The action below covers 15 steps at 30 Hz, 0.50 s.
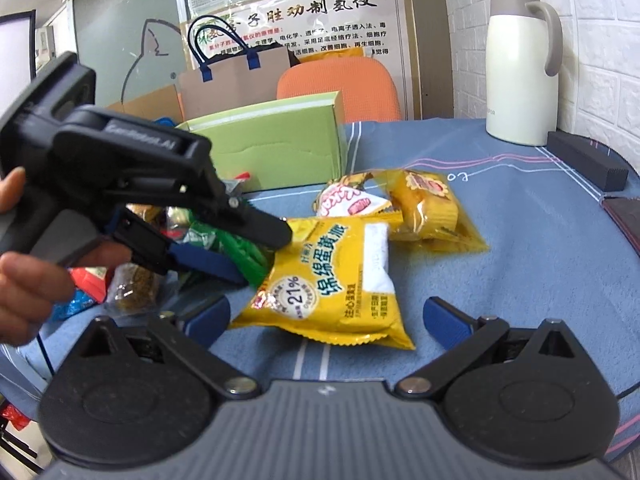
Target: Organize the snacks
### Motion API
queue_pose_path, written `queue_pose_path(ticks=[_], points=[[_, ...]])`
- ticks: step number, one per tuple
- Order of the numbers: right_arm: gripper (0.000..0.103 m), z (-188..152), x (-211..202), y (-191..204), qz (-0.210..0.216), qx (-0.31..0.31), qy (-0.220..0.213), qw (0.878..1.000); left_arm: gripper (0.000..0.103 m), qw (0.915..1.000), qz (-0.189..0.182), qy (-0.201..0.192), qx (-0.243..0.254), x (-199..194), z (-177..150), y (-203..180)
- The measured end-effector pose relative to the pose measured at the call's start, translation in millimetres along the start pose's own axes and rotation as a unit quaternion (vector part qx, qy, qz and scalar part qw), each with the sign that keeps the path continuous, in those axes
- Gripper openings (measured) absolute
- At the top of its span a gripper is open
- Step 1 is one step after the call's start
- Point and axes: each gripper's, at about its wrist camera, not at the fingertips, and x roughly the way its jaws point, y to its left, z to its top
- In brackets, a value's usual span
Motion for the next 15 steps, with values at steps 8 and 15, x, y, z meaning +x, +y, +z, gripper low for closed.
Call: queue_pose_path(ticks=[8, 15], points=[[0.102, 6.7, 11.5, 1.4, 0.002, -0.016, 0.006, 1.000, 0.059, 0.9986, -0.012, 0.014, 0.049, 5.1, -13.5, -34.9], [0.102, 6.9, 11.1, -3.9, 0.000, -0.017, 0.009, 1.000, 0.061, 0.9982, -0.045, 0.020, 0.036, -1.0, -19.9, -37.9]])
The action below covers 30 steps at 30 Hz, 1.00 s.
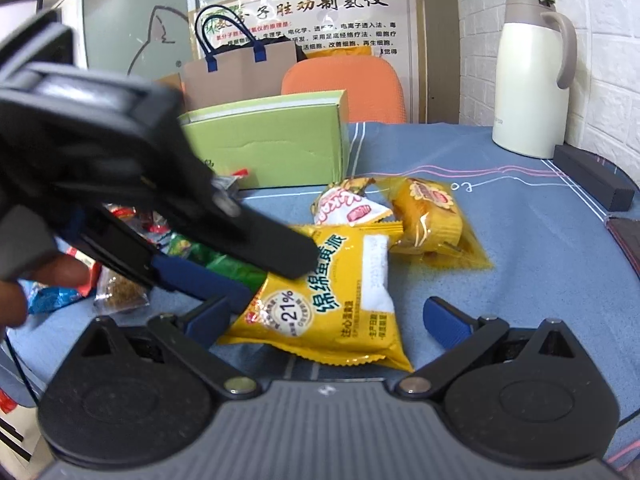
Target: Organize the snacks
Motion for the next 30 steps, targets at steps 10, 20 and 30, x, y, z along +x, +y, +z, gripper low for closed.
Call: queue_pose_path(ticks=[10, 20, 30], points=[[0.102, 2.5, 4.9, 0.1, -0.001, -0.004, 0.006, 1.000, 0.060, 0.9999, 0.009, 0.007, 0.008, 21.6, 7.2, -5.8], [0.070, 4.9, 11.5, 8.1, 0.004, -0.023, 0.024, 0.999, 0.022, 0.9980, 0.057, -0.007, 0.025, 27.0, 2.5, 3.3], [0.069, 48.8, -5.4, 53.7, 0.000, -0.084, -0.027, 0.996, 0.021, 0.9971, 0.016, -0.069, 0.025, -39.1, 13.9, 1.7]])
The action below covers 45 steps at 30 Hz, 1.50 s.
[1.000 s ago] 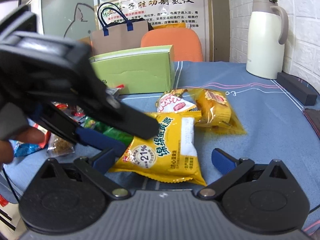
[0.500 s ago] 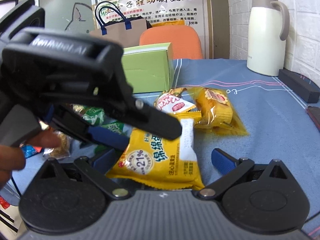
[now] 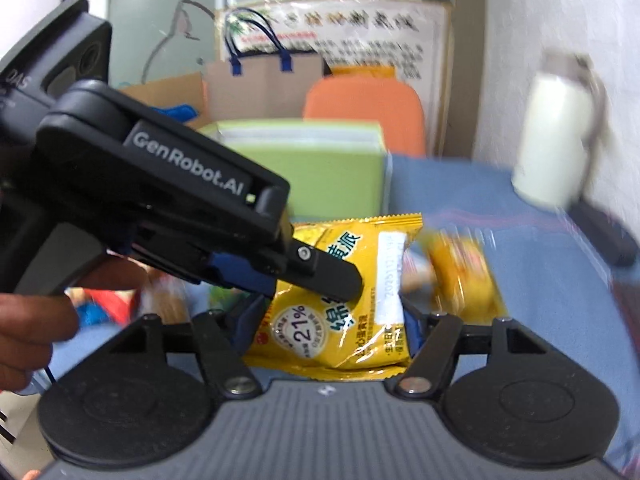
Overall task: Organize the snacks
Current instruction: 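Grasp the yellow chip bag with the left tool and place it in the green box, then reach the left tool to the clear round pastry packet and grasp it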
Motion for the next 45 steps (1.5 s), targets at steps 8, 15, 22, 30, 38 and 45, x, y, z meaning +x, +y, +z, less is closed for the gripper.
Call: queue_pose_path(ticks=[8, 15, 22, 30, 38, 45], points=[[0.069, 111.9, 96.9, -15.1, 0.024, -0.068, -0.035, 0.997, 0.025, 0.9943, 0.056, -0.085, 0.035, -21.4, 122.2, 6.6], [0.070, 148.9, 191.8, -59.0, 0.049, -0.065, 0.014, 0.997, 0.025, 0.9920, 0.105, -0.065, 0.026, 37.0, 201.6, 50.2], [0.083, 144.1, 201.0, -74.5, 0.065, -0.039, 0.006, 0.997, 0.052, 0.9913, 0.114, -0.061, 0.024, 59.1, 205.4, 76.9], [0.102, 132.5, 102.3, -93.6, 0.036, -0.054, -0.064, 0.996, 0.069, 0.9871, 0.082, -0.129, 0.048, -23.2, 163.8, 42.7], [0.102, 42.7, 35.1, -89.7, 0.036, -0.013, -0.005, 0.999, 0.073, 0.9930, 0.036, -0.106, 0.037, -59.7, 62.0, 24.0], [0.102, -23.8, 17.3, -77.0, 0.028, 0.046, 0.045, 0.998, 0.072, 0.9964, 0.013, -0.057, -0.061, -55.7, -24.9, 48.8]])
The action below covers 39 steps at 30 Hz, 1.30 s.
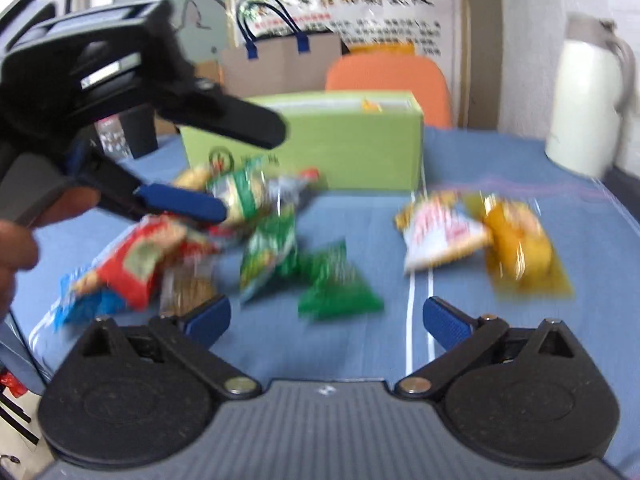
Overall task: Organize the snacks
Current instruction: 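Reach the left tool to the clear round pastry packet and grasp it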
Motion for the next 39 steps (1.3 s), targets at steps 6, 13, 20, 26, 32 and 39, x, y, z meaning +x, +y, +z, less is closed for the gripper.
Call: queue_pose_path(ticks=[6, 13, 20, 26, 32, 39], points=[[0.102, -8.0, -13.4, 36.3, 0.072, -0.021, -0.018, 0.997, 0.072, 0.9989, 0.015, -0.024, -0.036, -36.9, -16.4, 19.2], [0.102, -3.0, 9.1, 74.2, 0.101, -0.068, -0.010, 0.992, 0.071, 0.9982, 0.020, -0.011, -0.055, -50.2, -26.7, 34.7], [0.102, -3.7, 16.5, 88.3, 0.100, -0.103, 0.007, 0.990, 0.060, 0.9979, 0.013, 0.016, -0.061, -28.6, -24.5, 45.5], [0.102, -0.5, 22.9, 82.7, 0.090, -0.086, 0.006, 0.992, 0.056, 0.9967, 0.047, -0.004, -0.065, -38.2, -18.4, 58.0], [0.095, -0.1, 29.2, 87.8, 0.078, -0.089, 0.010, 0.993, 0.058, 0.9981, 0.038, 0.011, -0.048, -30.7, -21.1, 46.1], [0.087, 3.7, 39.4, 88.9, 0.069, -0.084, 0.010, 0.994, 0.052, 0.9967, 0.075, 0.025, -0.020, -10.1, -20.8, 38.6]])
